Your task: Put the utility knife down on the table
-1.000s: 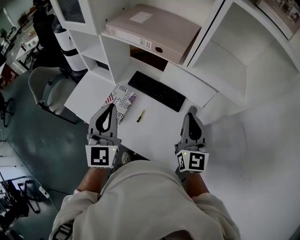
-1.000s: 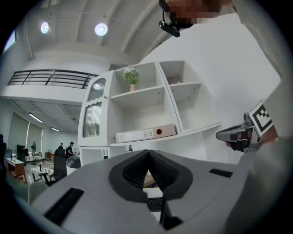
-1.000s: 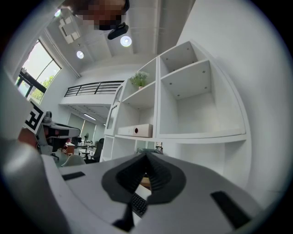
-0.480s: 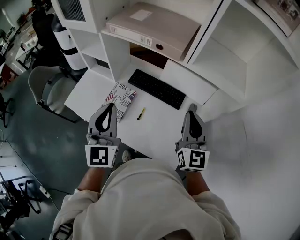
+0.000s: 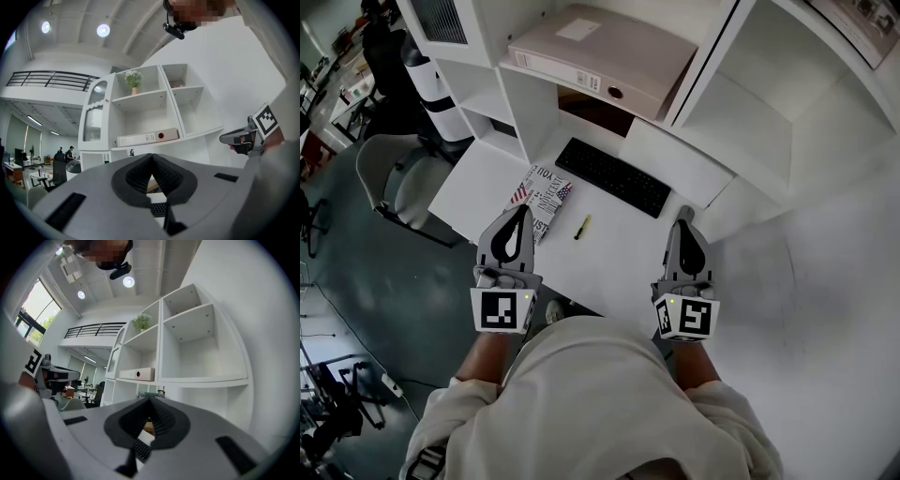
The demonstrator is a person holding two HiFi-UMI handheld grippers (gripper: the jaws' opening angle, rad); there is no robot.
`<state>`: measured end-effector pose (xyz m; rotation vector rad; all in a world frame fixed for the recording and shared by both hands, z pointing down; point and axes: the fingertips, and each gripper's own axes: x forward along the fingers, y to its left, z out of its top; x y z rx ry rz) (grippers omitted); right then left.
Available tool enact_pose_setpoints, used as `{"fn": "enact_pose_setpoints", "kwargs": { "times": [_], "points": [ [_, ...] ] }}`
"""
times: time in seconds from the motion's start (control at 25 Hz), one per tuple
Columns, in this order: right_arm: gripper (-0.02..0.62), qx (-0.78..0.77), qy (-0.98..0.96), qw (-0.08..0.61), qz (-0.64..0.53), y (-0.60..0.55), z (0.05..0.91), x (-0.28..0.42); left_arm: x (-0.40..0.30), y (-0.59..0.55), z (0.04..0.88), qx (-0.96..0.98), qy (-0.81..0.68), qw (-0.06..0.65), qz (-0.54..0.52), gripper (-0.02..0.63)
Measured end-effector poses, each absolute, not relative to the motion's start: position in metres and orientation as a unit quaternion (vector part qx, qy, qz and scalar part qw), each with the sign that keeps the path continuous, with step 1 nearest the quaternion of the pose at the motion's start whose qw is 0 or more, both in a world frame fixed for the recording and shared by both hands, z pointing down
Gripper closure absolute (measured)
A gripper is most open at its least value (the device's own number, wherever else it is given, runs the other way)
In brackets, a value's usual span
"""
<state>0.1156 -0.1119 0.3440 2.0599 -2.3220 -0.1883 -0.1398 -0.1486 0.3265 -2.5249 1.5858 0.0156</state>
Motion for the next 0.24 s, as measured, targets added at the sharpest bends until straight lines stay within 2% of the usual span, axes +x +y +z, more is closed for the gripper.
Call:
{"fn": "enact_pose_setpoints", "kwargs": {
  "times": [0.24],
  "points": [
    [0.592, 0.663, -0.746, 0.016, -0.06, -0.1145, 0.3441, 0.1184, -0.137, -0.153, 0.3219, -0.844, 0.53, 0.087, 0.01, 0.606]
  ]
}}
